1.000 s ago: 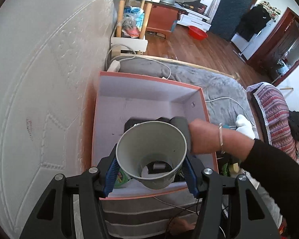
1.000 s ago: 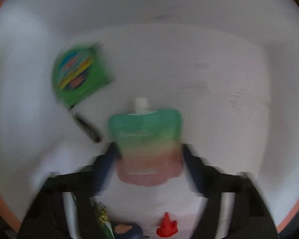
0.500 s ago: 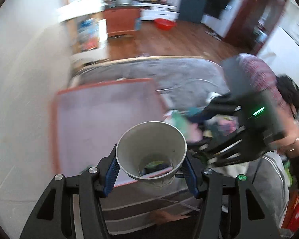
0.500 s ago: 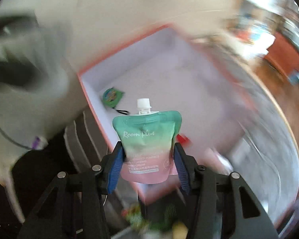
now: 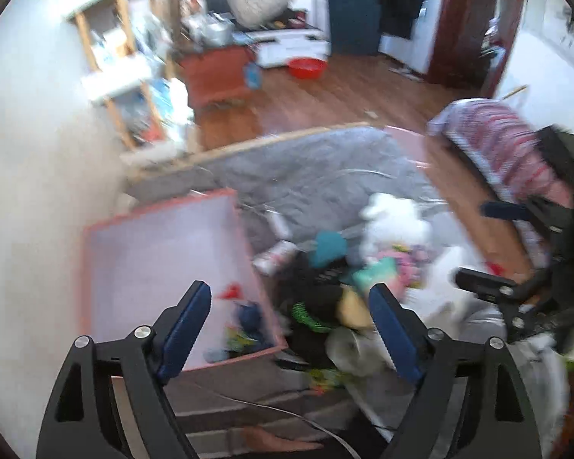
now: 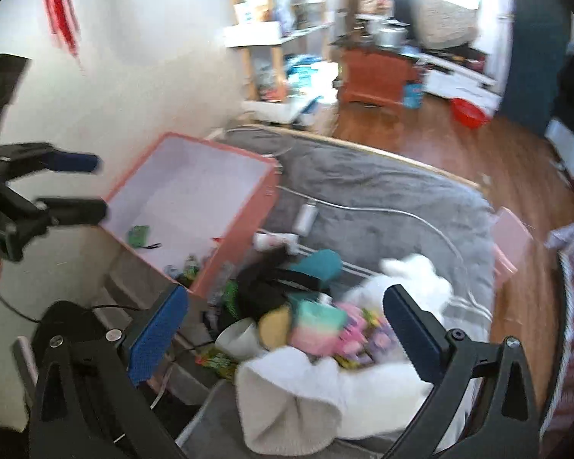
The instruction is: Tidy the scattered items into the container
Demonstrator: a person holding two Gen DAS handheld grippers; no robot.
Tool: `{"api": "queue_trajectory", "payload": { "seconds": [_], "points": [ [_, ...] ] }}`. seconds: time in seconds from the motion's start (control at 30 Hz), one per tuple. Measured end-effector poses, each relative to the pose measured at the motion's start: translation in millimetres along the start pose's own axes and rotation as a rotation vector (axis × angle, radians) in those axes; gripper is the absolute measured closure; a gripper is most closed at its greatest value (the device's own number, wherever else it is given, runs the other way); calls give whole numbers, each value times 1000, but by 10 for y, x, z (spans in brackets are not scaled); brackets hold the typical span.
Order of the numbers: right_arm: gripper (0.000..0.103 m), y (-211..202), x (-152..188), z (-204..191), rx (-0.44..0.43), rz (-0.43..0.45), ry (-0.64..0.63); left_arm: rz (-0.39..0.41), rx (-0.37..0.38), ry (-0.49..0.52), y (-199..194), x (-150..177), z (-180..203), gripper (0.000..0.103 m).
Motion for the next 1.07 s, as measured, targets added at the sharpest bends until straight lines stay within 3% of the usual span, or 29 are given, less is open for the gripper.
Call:
{"api": "queue_trajectory", "payload": {
  "seconds": [0.1,0.17,0.23,0.33,0.5,0.67,0.87,0.97,1.07],
  "points": [
    [1,112,321,-2,98,10,95,92,-136,-35,-98,241,234,0],
    [1,139,588,39,122,40,178,150,-178,-52,-151,411,445,0],
    [1,151,843,72,128,74,265,220,-168,-73,-218,589,634,0],
    [1,242,1199,102,128,92,349,269,-92,-126,-272,764,836,0],
    [1,482,1577,219,90,28,454,282,-5,-169,-261,992,1138,0],
    [1,601,1700,310,99,9,470,250,-148,-218,-120,1123,1310,0],
    [1,648,1742,336,96,-12,447,203,-106,-240,92,1197,1329,0],
    [1,646,1726,362,102,-8,444,236,-101,-276,157,1261,1330,0],
    [1,699,1596,402,134,-3,384,195,-112,-275,504,1194,1431,0]
  ]
}}
Point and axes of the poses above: each gripper's, at about its wrist camera, not at the fingertips, and y roughly the way its jaws point, z to its right, x to its underside, the point moved 2 cm from there along y, roughly the way its jaws point, and after that the axes turned 10 degrees about -z, right-handed, at the moved point
